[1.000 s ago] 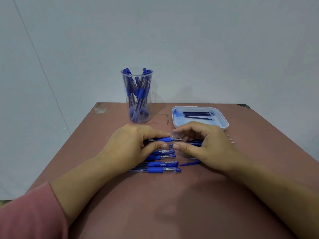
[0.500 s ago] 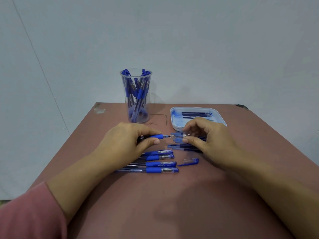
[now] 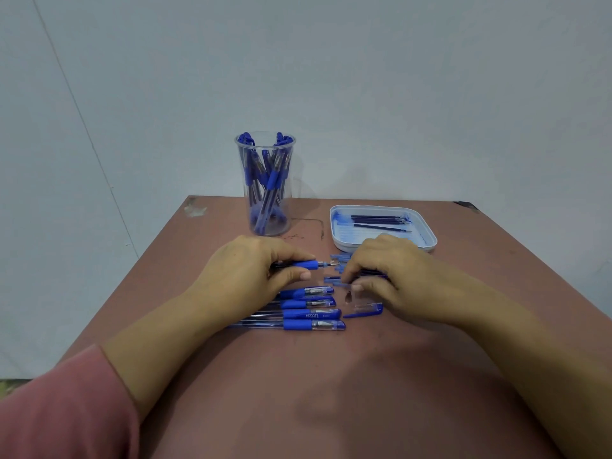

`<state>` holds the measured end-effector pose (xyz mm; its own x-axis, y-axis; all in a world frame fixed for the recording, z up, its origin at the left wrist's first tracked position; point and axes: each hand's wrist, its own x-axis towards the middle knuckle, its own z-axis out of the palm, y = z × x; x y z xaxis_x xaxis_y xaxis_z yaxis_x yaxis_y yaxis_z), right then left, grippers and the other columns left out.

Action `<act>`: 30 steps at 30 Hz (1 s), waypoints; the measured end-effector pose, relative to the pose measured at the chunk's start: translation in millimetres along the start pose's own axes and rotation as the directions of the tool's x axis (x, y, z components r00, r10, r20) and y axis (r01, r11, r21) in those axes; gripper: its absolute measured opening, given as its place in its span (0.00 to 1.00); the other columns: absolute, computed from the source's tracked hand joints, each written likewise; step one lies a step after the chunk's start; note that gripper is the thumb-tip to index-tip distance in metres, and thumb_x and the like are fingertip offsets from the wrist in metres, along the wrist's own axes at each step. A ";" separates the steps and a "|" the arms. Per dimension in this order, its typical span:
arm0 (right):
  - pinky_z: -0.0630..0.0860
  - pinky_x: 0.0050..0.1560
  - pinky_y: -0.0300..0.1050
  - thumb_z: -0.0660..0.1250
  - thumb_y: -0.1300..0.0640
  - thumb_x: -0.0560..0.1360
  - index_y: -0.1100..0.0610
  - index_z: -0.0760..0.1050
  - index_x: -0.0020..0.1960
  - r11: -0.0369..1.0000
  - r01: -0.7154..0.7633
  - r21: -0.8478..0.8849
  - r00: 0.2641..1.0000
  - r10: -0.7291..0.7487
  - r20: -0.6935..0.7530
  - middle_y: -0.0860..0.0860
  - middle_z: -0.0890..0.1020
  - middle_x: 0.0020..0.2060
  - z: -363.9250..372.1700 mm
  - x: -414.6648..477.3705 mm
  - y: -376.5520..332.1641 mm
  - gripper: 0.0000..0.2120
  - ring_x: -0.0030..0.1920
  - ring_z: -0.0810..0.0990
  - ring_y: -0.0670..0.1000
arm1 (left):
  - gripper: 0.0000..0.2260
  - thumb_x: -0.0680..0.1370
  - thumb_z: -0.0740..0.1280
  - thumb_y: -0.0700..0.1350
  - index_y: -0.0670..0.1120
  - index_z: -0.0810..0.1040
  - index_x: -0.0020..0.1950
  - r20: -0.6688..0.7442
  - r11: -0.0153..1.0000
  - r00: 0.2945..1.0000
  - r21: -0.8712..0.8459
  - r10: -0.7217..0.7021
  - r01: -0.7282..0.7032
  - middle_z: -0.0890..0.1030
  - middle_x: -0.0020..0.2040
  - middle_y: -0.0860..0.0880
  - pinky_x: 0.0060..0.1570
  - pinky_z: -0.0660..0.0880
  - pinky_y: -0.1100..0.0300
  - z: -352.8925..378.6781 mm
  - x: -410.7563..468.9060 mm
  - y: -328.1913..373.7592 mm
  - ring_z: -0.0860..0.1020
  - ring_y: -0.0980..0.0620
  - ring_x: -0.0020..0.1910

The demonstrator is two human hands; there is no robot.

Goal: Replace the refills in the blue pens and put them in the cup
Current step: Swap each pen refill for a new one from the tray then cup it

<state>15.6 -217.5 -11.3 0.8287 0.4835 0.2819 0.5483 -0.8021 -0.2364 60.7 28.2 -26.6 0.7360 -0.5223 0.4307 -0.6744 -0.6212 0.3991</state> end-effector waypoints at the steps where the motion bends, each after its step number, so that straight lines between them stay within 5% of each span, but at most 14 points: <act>1: 0.71 0.51 0.43 0.66 0.51 0.75 0.42 0.77 0.50 0.999 -0.011 0.032 0.998 0.013 -0.066 0.37 0.77 0.43 -0.5 -0.5 0.5 0.05 0.48 0.73 0.42 | 0.11 0.75 0.70 0.56 0.61 0.82 0.57 -0.001 1.000 1.000 -0.005 0.000 0.000 0.83 0.47 0.62 0.45 0.78 0.59 0.0 -0.1 0.4 0.78 0.63 0.44; 5: 0.72 0.49 0.34 0.71 0.49 0.73 0.44 0.78 0.53 0.993 -0.015 0.121 0.965 0.046 -0.257 0.36 0.79 0.45 7.5 0.0 -4.4 0.08 0.49 0.76 0.39 | 0.13 0.75 0.69 0.58 0.60 0.82 0.58 -0.003 0.998 1.000 -0.057 0.015 -0.015 0.83 0.48 0.63 0.46 0.78 0.58 2.3 -0.3 1.4 0.79 0.64 0.45; 16: 0.75 0.45 0.36 0.72 0.55 0.73 0.42 0.79 0.43 0.970 -0.122 0.212 0.964 0.166 -0.208 0.37 0.82 0.38 -6.5 -9.1 8.3 0.08 0.43 0.80 0.40 | 0.20 0.71 0.62 0.65 0.61 0.82 0.58 -0.022 0.995 1.000 -0.103 0.012 -0.014 0.83 0.48 0.64 0.48 0.78 0.58 2.0 0.0 0.9 0.79 0.64 0.46; 23: 0.73 0.49 0.30 0.71 0.51 0.72 0.45 0.81 0.56 0.976 0.006 0.216 0.964 0.052 -0.262 0.32 0.80 0.45 5.8 -2.8 -4.4 0.12 0.49 0.79 0.37 | 0.13 0.74 0.70 0.57 0.60 0.82 0.58 0.008 0.996 1.000 -0.090 0.027 -0.026 0.83 0.48 0.63 0.47 0.78 0.58 3.3 0.1 4.1 0.79 0.64 0.46; 30: 0.75 0.47 0.35 0.68 0.56 0.71 0.45 0.80 0.45 0.981 -0.049 0.190 0.948 0.105 -0.301 0.36 0.81 0.40 -2.7 -10.9 8.4 0.07 0.45 0.80 0.40 | 0.13 0.74 0.70 0.57 0.60 0.82 0.58 -0.020 0.997 1.000 -0.071 0.016 -0.018 0.83 0.49 0.63 0.47 0.78 0.61 2.4 0.4 0.3 0.78 0.66 0.45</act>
<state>10.9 -230.4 -13.8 0.8095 0.2682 0.5222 0.5185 -0.7437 -0.4219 60.9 26.5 -28.2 0.7236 -0.5207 0.4531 -0.6898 -0.5687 0.4480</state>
